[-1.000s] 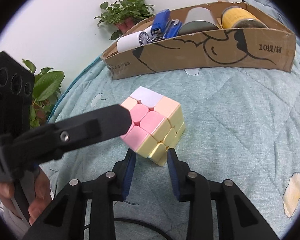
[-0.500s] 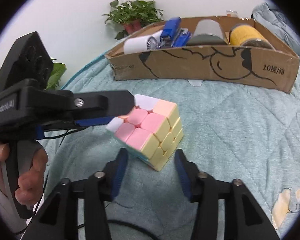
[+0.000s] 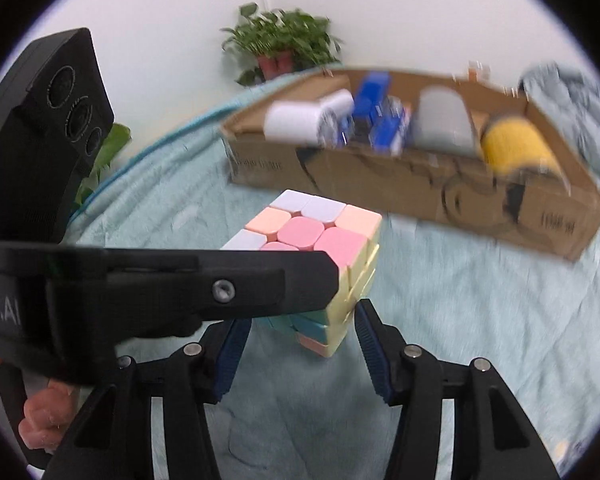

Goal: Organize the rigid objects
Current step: 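Lift the Rubik's cube and carry it into the box, then lower the cube beside the fan and open the left tool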

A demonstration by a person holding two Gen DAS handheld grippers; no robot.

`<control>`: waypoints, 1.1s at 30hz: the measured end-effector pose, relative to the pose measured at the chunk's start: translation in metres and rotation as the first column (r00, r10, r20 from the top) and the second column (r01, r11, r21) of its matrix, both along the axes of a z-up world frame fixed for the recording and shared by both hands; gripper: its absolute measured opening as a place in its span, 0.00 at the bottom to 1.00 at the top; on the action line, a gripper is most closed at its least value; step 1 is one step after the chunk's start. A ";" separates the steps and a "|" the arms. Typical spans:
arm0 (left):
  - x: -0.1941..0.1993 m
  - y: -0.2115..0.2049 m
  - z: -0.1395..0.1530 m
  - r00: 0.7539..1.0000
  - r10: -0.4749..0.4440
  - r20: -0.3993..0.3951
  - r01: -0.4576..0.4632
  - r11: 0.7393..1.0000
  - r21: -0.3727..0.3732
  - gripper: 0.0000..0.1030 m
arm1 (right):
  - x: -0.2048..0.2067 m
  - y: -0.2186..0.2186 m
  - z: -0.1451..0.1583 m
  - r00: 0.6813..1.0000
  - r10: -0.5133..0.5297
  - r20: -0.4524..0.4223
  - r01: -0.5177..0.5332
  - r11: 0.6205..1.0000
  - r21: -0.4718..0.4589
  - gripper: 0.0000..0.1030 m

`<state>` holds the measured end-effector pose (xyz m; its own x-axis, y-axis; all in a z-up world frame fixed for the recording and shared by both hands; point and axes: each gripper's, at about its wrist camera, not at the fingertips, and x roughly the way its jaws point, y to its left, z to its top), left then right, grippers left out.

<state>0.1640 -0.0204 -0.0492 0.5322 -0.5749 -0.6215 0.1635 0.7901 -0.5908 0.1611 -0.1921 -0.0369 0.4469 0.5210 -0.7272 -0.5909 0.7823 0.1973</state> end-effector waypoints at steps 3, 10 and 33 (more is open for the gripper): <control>0.010 0.011 0.026 0.998 0.018 0.057 -0.018 1.000 -0.005 0.61 | 0.011 0.011 0.023 0.997 0.017 0.070 -0.018 1.000 0.006 0.51; 0.052 0.043 0.081 0.984 0.060 0.169 -0.066 0.997 0.031 0.61 | 0.050 0.038 0.062 0.984 0.052 0.169 -0.053 0.999 -0.001 0.51; 0.210 0.103 0.081 0.992 0.051 0.111 -0.049 0.998 -0.025 0.61 | 0.185 0.103 0.043 0.997 0.082 0.011 -0.082 0.997 -0.002 0.46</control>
<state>0.3739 0.0829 0.0318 0.6261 -0.5588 -0.5439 0.1901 0.7858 -0.5885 0.3458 -0.0895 0.0057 0.4112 0.5552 -0.7230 -0.6551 0.7315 0.1891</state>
